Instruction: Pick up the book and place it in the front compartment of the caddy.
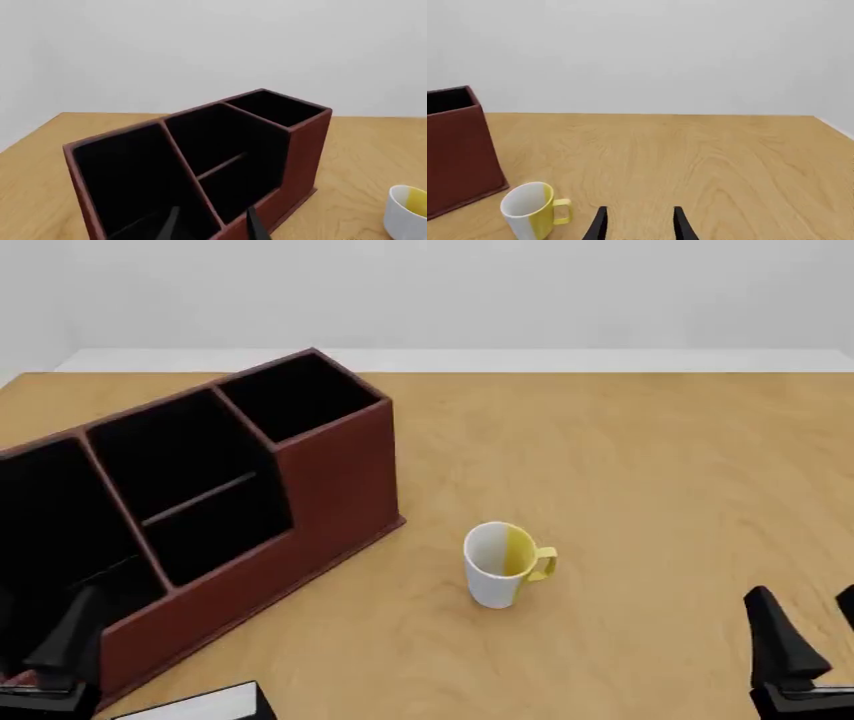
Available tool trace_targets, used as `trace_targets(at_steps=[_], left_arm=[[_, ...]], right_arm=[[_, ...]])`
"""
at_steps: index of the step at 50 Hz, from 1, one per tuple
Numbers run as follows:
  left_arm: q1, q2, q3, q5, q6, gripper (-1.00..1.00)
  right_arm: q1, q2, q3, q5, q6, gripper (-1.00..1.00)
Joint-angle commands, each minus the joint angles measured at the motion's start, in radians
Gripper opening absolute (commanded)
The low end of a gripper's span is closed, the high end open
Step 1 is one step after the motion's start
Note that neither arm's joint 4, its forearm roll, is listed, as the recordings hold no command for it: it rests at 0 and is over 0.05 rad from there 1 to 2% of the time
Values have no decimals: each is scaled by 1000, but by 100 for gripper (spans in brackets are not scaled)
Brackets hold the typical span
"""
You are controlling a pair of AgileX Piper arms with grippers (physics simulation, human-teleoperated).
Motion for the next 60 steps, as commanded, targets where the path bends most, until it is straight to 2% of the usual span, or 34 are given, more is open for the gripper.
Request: trace_targets(at_steps=[1, 6, 11, 12, 13, 14, 16, 17, 19, 21, 22, 23, 25, 26, 27, 30, 31, 33, 34, 37, 38, 40, 42, 44, 45, 47, 50, 51, 53, 56, 59, 60], left_arm=[[-15, 0, -3, -8, 35, 100], [-91, 2, -34, 10, 61, 100], [-174, 1, -94, 58, 134, 100], [-211, 3, -107, 75, 182, 100], [-247, 5, -126, 99, 187, 100], [-290, 4, -163, 133, 194, 100], [-317, 30, -192, 157, 202, 100], [-340, 78, -240, 169, 249, 100], [-353, 166, -318, 187, 228, 100], [-350, 177, -358, 193, 280, 100], [-359, 228, -401, 208, 255, 100], [-357, 263, -442, 213, 297, 100], [-383, 300, -503, 260, 277, 100], [-413, 290, -525, 292, 320, 100], [-413, 290, -525, 293, 320, 100], [-476, 336, -584, 397, 369, 100], [-476, 336, -584, 397, 369, 100], [-478, 381, -657, 459, 337, 100], [-501, 365, -671, 497, 379, 100], [-590, 341, -727, 629, 387, 100], [-586, 355, -751, 647, 381, 100], [-656, 356, -817, 775, 410, 100], [-672, 385, -861, 829, 380, 100], [-713, 384, -911, 910, 426, 100], [-706, 411, -938, 930, 409, 100], [-753, 419, -985, 1021, 428, 100], [-766, 432, -1011, 1080, 460, 100], [-794, 440, -1020, 1149, 492, 100], [-803, 460, -1063, 1176, 464, 100], [-823, 496, -1113, 1219, 459, 100], [-837, 525, -1133, 1219, 441, 100], [-852, 526, -1114, 1220, 448, 100]], right_arm=[[-8, 8, 0, 5, 8, 100], [7, 17, 0, 8, -2, 100], [15, 43, 0, -7, 5, 100], [17, 61, 0, -18, 5, 100], [17, 57, 0, -16, 5, 100], [25, 50, 0, -10, 5, 100], [28, 46, 0, -7, 5, 100], [24, 70, 0, -24, 9, 100], [24, 96, 0, -44, 13, 100], [29, 117, 0, -56, 11, 100], [33, 125, 0, -63, 13, 100], [31, 138, 0, -71, 13, 100], [33, 144, 0, -76, 14, 100], [31, 150, 0, -82, 14, 100], [31, 151, 0, -82, 14, 100], [33, 167, 0, -93, 14, 100], [33, 167, 0, -93, 14, 100], [43, 179, 0, -97, 11, 100], [43, 179, 0, -98, 12, 100], [45, 199, 0, -113, 10, 100], [46, 202, 0, -114, 11, 100], [45, 203, 0, -113, 11, 100], [45, 194, 0, -106, 11, 100], [44, 202, 0, -111, 13, 100], [43, 204, 0, -113, 14, 100], [45, 213, 0, -117, 11, 100], [47, 206, 0, -112, 9, 100], [49, 207, 0, -110, 10, 100], [45, 209, 0, -112, 9, 100], [46, 198, 0, -105, 8, 100], [46, 204, 0, -107, 8, 100], [46, 206, 0, -108, 9, 100]])
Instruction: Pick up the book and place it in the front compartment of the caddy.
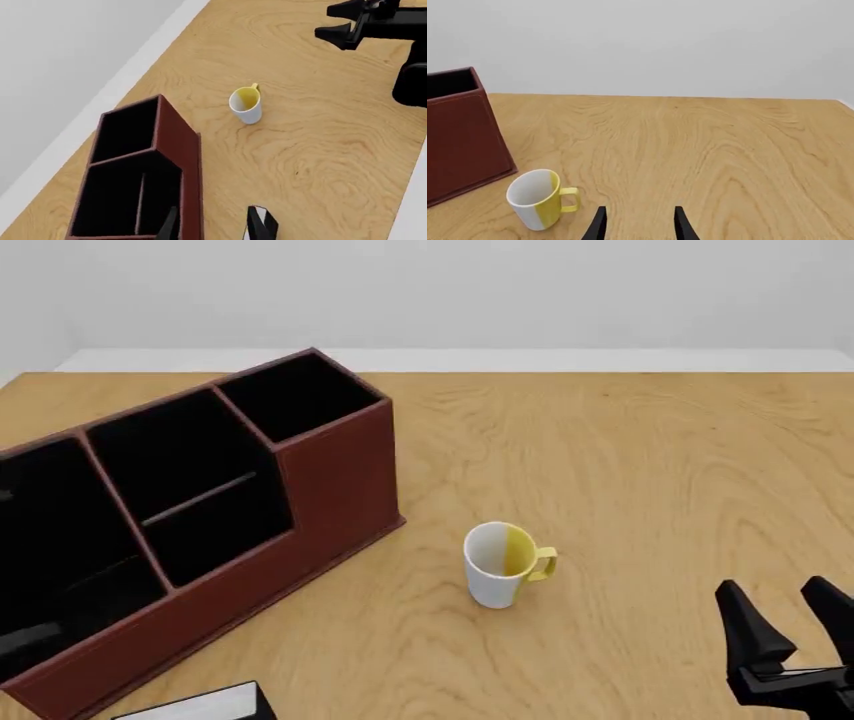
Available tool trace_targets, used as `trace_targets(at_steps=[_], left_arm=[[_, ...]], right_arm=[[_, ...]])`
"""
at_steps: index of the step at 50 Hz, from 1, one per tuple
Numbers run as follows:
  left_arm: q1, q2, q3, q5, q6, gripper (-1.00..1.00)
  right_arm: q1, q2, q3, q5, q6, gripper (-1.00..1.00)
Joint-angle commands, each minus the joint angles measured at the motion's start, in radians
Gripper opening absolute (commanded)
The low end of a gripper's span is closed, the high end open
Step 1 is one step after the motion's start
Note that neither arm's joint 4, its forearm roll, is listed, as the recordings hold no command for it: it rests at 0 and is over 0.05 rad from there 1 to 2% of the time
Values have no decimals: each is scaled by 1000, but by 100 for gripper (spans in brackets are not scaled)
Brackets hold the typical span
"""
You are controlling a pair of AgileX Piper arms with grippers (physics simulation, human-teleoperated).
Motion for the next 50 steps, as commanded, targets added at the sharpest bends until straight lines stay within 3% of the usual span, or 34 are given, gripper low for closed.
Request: trace_targets(at_steps=[1, 3, 5, 7, 8, 11, 17, 22, 25, 28, 29, 30, 35, 40, 50], left_arm=[[-128, 82, -113, 186, 12, 100], [-159, 91, -96, 186, -21, 100], [-146, 97, -29, 186, 19, 100], [-152, 104, -27, 186, 13, 100], [-142, 101, -9, 186, 52, 100], [-174, 115, -25, 186, -2, 100], [-219, 113, 61, 186, -16, 100], [-222, 136, 33, 186, -37, 100], [-249, 130, 84, 186, -50, 100], [-259, 111, 211, 186, -49, 100], [-303, 100, 225, 186, -102, 100], [-299, 101, 214, 186, -123, 100], [-267, 97, 205, 186, -98, 100], [-290, 95, 229, 186, -121, 100], [-240, 106, 210, 186, -79, 100]], right_arm=[[1, 13, 0, -6, 1, 100], [3, 4, 0, 1, -1, 100], [1, 12, 0, -5, 2, 100], [0, 22, 0, -14, 4, 100], [1, 21, 0, -12, 3, 100], [2, 21, 0, -13, 1, 100], [-2, 32, 0, -22, 1, 100], [-1, 24, 0, -14, 1, 100], [-2, 37, 0, -24, 1, 100], [-4, 45, 0, -30, 1, 100], [-4, 45, 0, -30, 2, 100], [-5, 43, 0, -28, 1, 100], [-5, 62, 0, -44, 2, 100], [-6, 46, 0, -31, 0, 100], [-6, 45, 0, -32, 1, 100]])
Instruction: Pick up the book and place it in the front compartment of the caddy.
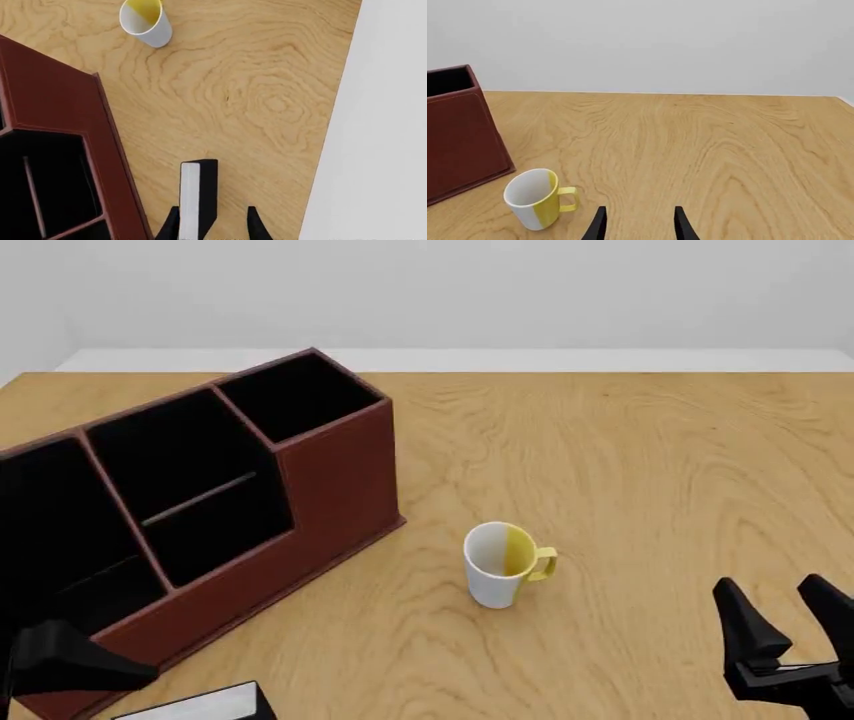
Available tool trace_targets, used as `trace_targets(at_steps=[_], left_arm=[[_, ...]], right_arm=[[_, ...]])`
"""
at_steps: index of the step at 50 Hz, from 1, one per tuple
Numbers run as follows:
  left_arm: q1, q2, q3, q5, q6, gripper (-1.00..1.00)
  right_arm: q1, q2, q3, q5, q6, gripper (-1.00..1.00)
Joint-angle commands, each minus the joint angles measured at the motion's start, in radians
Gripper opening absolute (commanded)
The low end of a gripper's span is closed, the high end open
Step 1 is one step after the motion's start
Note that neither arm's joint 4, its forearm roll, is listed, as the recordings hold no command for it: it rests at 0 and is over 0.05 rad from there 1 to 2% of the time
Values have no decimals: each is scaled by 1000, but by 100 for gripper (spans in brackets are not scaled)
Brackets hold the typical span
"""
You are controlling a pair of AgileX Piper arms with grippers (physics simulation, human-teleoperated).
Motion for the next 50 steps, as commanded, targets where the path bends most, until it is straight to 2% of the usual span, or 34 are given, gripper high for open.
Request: trace_targets(at_steps=[1, 10, 12, 17, 18, 19, 20, 25, 29, 31, 33, 36, 50], left_arm=[[25, 2, 15, 1, 14, 100], [56, 1, 51, 1, 34, 100], [36, -13, 104, 1, 26, 100], [45, -20, 78, 1, -6, 100], [16, -31, 123, 1, -15, 100], [16, -32, 123, 1, -15, 100], [21, -41, 165, 1, -14, 100], [57, -27, 111, -5, 7, 100], [62, -7, 104, -19, 17, 100], [104, 24, 105, -52, 57, 100], [111, 34, 92, -72, 33, 100], [101, 23, 131, -73, 41, 100], [126, 72, 187, -164, 61, 100]], right_arm=[[-1, 6, 0, -5, 0, 100], [-1, 2, 0, -2, -2, 100], [0, -4, 0, 2, -4, 100], [-2, 1, 0, 1, -4, 100], [-1, -2, 0, 4, -4, 100], [-1, -3, 0, 4, -4, 100], [-3, -5, 0, 5, -3, 100], [-7, -5, 0, 5, -4, 100], [-9, 14, 0, -10, -4, 100], [-8, 25, 0, -18, -6, 100], [-6, 42, 0, -31, -3, 100], [-6, 25, 0, -18, -6, 100], [-6, 32, 0, -24, -15, 100]])
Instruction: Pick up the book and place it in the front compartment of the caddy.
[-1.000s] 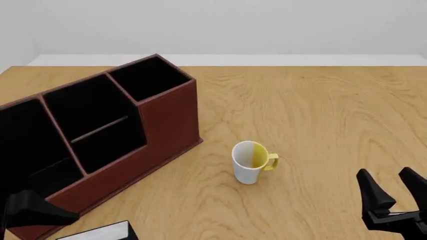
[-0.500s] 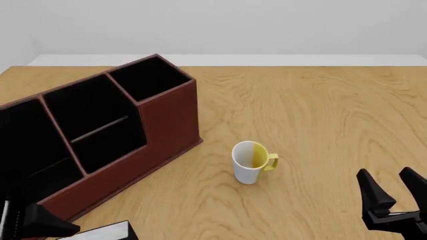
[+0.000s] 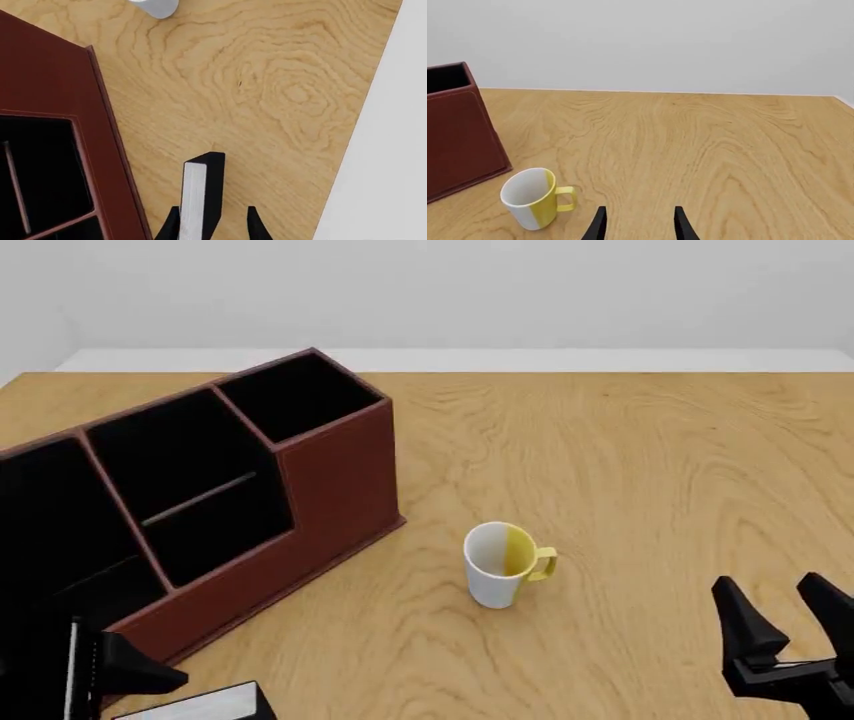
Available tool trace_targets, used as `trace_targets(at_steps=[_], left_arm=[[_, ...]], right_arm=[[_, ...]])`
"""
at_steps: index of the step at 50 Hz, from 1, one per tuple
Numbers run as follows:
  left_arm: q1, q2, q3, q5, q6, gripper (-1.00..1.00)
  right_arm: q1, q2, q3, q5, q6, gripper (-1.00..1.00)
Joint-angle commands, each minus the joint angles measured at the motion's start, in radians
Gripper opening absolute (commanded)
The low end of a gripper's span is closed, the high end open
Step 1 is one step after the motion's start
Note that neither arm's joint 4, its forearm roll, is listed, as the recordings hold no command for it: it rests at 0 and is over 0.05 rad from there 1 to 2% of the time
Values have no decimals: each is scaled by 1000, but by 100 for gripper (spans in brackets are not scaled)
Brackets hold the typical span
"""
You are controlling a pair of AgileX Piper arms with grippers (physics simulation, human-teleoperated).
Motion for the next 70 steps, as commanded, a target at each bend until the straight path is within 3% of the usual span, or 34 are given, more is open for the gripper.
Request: trace_targets(at_steps=[1, 14, 32, 45, 46, 48, 51, 54, 55, 62, 66, 67, 70], left_arm=[[20, 33, 50, -67, 13, 100], [79, 84, 106, -137, 61, 100], [175, 183, 114, -257, 112, 100], [191, 174, 151, -242, 117, 100], [218, 186, 152, -260, 155, 100], [207, 179, 147, -244, 131, 100], [247, 206, 168, -263, 184, 100], [245, 191, 159, -249, 182, 100], [282, 221, 163, -271, 219, -100], [287, 199, 156, -243, 223, -100], [352, 241, 159, -295, 301, -100], [334, 228, 160, -279, 277, -100], [343, 209, 190, -257, 326, -100]], right_arm=[[-2, 9, 0, -7, -5, 100], [-3, 35, 0, -29, -10, 100], [-6, 35, 0, -27, -9, 100], [-9, 39, 0, -32, -10, 100], [-9, 38, 0, -31, -10, 100], [-10, 36, 0, -29, -11, 100], [-10, 34, 0, -28, -11, 100], [-11, 26, 0, -21, -11, 100], [-11, 33, 0, -28, -12, 100], [-11, 34, 0, -30, -13, 100], [-11, 32, 0, -29, -14, 100], [-12, 27, 0, -25, -14, 100], [-13, 23, 0, -21, -14, 100]])
